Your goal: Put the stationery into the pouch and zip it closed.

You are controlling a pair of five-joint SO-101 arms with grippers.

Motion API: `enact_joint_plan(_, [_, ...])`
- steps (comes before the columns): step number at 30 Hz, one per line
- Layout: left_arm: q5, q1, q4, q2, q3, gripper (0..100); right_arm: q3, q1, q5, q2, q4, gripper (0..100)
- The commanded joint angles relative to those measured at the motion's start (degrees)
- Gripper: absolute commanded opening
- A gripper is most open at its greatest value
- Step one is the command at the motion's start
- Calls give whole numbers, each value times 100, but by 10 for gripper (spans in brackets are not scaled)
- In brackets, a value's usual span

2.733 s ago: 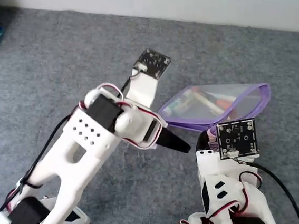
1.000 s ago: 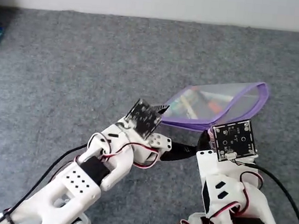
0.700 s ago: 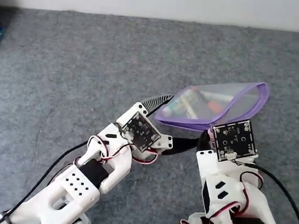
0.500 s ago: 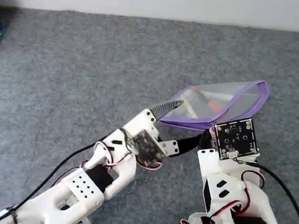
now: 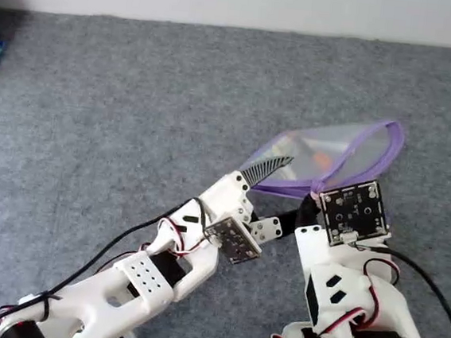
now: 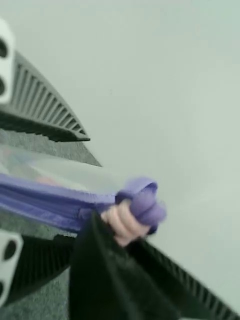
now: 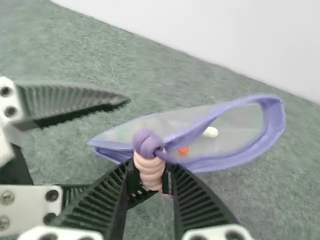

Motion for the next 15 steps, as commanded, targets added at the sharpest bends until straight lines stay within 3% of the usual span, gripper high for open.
enact_joint_plan(1, [-105,193,-97,97,-92,287,-378,-251,202,-13,-101,8])
enact_joint_plan(7, [-70,202,-88,114,-101,273,-378,-251,246,-13,-92,8])
enact_joint_plan(15, [-97,281,-70,114,-198,83,-387,-259,246,-13,-92,8])
